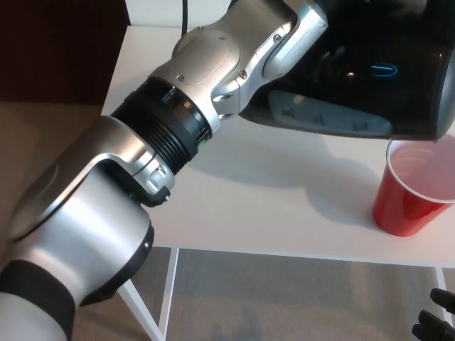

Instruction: The robot walk towards a table in front and uses its left hand to pick up the pot from the base and pour water to the cup on the right hand side

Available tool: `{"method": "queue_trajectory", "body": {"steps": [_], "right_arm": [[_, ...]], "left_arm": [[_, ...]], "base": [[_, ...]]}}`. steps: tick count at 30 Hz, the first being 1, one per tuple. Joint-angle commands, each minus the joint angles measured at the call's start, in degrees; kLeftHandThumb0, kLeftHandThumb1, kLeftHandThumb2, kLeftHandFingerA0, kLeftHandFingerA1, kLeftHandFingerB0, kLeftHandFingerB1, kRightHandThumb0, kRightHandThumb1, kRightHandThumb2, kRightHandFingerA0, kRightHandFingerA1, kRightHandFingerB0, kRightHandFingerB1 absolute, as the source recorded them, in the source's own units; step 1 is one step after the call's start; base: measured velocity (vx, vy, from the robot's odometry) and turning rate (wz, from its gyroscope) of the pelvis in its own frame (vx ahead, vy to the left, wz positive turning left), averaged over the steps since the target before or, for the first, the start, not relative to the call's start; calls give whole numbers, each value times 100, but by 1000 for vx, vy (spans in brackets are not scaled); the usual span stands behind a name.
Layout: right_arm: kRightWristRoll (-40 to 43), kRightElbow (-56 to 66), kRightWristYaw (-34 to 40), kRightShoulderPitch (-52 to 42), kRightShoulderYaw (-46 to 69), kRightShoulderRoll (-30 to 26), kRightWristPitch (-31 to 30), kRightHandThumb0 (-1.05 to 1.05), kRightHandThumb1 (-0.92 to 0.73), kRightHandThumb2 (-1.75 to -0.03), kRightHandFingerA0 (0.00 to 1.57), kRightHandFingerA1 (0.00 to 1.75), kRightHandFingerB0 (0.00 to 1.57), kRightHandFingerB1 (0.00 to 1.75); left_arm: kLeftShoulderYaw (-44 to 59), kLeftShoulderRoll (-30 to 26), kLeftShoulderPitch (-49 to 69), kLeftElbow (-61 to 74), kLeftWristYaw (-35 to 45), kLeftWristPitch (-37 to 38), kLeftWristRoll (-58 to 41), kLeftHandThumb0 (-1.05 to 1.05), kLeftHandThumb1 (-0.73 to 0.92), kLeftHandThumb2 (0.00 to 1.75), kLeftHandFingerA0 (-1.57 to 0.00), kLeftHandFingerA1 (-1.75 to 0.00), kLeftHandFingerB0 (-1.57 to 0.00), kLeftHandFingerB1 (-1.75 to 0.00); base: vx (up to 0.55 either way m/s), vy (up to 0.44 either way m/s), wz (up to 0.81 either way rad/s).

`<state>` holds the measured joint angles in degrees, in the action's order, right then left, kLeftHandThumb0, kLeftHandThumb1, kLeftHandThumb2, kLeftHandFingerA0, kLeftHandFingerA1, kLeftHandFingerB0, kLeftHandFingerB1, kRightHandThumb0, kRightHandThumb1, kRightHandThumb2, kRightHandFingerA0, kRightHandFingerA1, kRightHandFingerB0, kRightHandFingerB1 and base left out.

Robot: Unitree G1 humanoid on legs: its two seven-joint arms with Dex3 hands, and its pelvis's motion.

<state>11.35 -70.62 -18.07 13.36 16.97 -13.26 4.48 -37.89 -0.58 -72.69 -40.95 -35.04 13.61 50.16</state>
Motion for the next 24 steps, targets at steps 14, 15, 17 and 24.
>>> {"method": "queue_trajectory", "body": {"steps": [14,15,17,24], "right_arm": [[-18,-4,-28,-25,8,-82,8,-21,-53,-62,51,55,35,43],[2,-6,-37,-21,26,-77,2,-21,-53,-62,51,55,35,43],[-19,-3,-30,-26,10,-83,22,-23,-53,-62,51,55,35,43],[-67,-2,42,-9,-28,-86,39,-24,-52,-62,52,55,36,44]], "left_arm": [[-563,-259,-567,-382,-1167,548,1019,-37,56,60,-112,-160,-88,-56],[-629,-262,-594,-405,-1222,499,1107,-37,56,60,-112,-160,-88,-56],[-671,-256,-614,-424,-1230,512,1113,-37,55,60,-113,-159,-88,-56],[-842,-441,-692,-83,-703,612,1252,-39,54,56,-115,-151,-82,-48]], "base": [[0,0,0],[0,0,0],[0,0,0],[0,0,0]]}}
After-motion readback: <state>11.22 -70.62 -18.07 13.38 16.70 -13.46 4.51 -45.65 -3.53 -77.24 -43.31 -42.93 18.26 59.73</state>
